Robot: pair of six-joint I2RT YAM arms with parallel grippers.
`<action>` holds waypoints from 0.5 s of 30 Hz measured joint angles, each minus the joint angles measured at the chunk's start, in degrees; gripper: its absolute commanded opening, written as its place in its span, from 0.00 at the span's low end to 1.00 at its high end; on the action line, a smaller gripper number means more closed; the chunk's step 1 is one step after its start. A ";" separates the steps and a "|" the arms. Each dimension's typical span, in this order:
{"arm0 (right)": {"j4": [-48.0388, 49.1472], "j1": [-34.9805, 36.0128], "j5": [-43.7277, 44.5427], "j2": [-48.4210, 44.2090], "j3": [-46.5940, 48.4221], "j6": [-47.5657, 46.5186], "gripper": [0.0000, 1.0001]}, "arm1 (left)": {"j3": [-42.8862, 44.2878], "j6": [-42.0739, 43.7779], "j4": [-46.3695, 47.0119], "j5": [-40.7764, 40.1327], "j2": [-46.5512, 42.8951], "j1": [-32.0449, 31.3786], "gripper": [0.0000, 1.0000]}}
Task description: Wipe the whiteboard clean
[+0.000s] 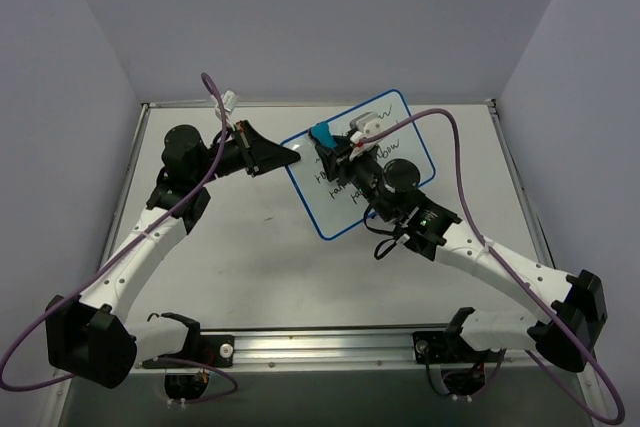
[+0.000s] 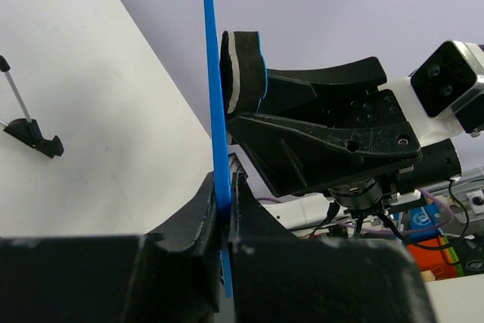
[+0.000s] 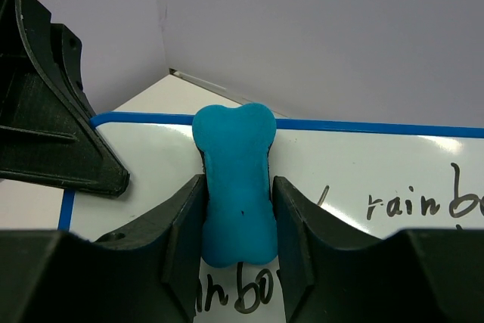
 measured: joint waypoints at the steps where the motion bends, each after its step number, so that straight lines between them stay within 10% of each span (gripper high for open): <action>1: -0.50 -0.15 -0.17 0.07 0.39 0.04 0.06 | -0.07 -0.79 0.31 -0.17 0.00 0.00 0.02; 15: -2.19 -2.97 -4.55 0.20 1.07 2.29 0.32 | -0.59 -3.43 2.10 -0.76 0.57 0.00 0.02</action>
